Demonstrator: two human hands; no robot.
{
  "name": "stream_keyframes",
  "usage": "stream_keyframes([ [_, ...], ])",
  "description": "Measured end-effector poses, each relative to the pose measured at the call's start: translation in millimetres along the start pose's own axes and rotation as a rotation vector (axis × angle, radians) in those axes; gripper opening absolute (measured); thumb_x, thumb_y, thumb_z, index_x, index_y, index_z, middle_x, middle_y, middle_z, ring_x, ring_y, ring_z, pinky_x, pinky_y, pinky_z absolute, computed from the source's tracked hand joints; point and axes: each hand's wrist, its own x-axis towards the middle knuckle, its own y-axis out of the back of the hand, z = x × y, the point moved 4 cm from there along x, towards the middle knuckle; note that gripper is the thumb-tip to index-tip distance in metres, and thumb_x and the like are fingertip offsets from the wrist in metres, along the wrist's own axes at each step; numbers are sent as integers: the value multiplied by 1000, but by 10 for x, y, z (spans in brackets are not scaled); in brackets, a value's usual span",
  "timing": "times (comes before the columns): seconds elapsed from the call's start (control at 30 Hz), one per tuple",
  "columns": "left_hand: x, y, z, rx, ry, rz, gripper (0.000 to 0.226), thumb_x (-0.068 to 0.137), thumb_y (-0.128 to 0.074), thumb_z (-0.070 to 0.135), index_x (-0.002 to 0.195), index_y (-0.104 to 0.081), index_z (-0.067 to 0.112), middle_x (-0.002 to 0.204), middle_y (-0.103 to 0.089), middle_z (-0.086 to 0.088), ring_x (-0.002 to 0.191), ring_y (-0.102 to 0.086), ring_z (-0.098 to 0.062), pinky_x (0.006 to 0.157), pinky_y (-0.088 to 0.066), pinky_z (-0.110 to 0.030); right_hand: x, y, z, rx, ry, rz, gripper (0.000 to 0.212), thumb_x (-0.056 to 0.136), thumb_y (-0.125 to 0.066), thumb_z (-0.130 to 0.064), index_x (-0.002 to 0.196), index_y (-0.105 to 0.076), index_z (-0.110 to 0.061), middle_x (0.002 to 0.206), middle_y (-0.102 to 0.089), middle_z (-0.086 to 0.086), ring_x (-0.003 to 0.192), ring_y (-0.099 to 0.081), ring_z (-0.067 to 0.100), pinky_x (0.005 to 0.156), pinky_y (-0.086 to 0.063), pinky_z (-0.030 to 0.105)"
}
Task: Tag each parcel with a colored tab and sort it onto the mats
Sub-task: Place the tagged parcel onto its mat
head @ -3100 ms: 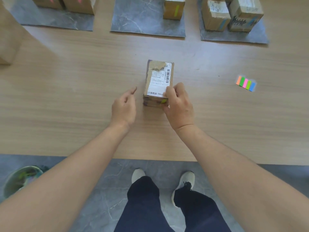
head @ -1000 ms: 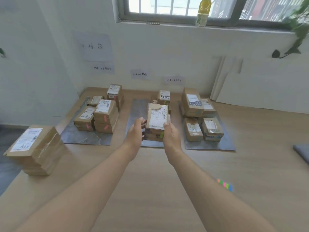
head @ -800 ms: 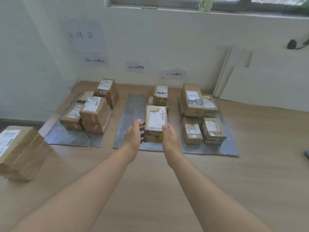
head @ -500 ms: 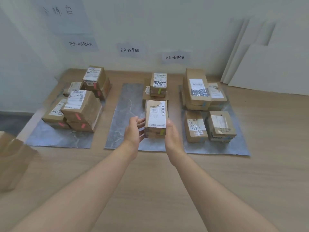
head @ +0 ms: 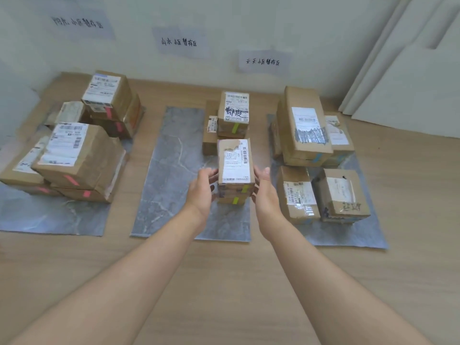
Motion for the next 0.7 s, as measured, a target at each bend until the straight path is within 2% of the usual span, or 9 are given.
stream_keyframes([
  [0.13, 78, -17, -45, -12, -3, -19, 36, 101, -37, 37, 116, -68, 25, 126, -67, 3, 128, -53, -20, 96, -46, -34, 29, 14, 7, 7, -10, -7, 54, 108, -19, -57, 146, -52, -37, 122, -62, -20, 120, -57, 5, 107, -37, 29],
  [0.27, -15, 25, 11, 59, -23, 18, 37, 101, -38, 40, 123, -63, 26, 134, -60, 3, 129, -48, -17, 107, -39, -39, -118, 81, -45, 33, -10, 36, 58, 107, -23, -60, 153, -45, -31, 153, -49, -8, 143, -43, 16, 109, -33, 29],
  [0.37, -207, 102, 140, 124, -59, 91, 39, 101, -39, 43, 132, -55, 27, 143, -51, 1, 125, -43, -13, 113, -33, -40, -317, 192, -190, 53, 22, 37, 57, 108, -24, -57, 153, -45, -29, 159, -43, -8, 146, -39, 14, 107, -30, 27],
  [0.47, -535, 120, 323, 183, -124, 73, 47, 103, -35, 42, 144, -48, 24, 151, -45, 2, 133, -41, -13, 109, -28, -33, -581, 312, -362, 57, 69, 56, 58, 107, -24, -59, 151, -48, -30, 157, -45, -12, 145, -40, 12, 114, -27, 31],
  [0.6, -1140, 166, 561, 182, -190, 24, 50, 103, -36, 44, 149, -43, 24, 155, -40, 3, 142, -34, -13, 112, -25, -33, -1076, 412, -657, 70, 151, 56, 58, 107, -25, -59, 149, -51, -30, 154, -47, -13, 143, -42, 11, 109, -27, 28],
  [0.63, -1304, 197, 613, 177, -200, 17, 50, 103, -36, 45, 148, -43, 25, 155, -40, 3, 140, -36, -13, 112, -25, -34, -1228, 419, -737, 80, 171, 52, 57, 107, -25, -58, 148, -52, -29, 149, -50, -14, 140, -44, 10, 107, -29, 27],
  [0.7, -1626, 287, 702, 166, -238, -1, 50, 102, -36, 45, 147, -45, 25, 153, -42, 2, 133, -38, -11, 115, -26, -36, -1555, 396, -887, 105, 215, 37, 54, 109, -25, -55, 145, -55, -28, 125, -58, -23, 126, -50, 7, 101, -31, 26],
])
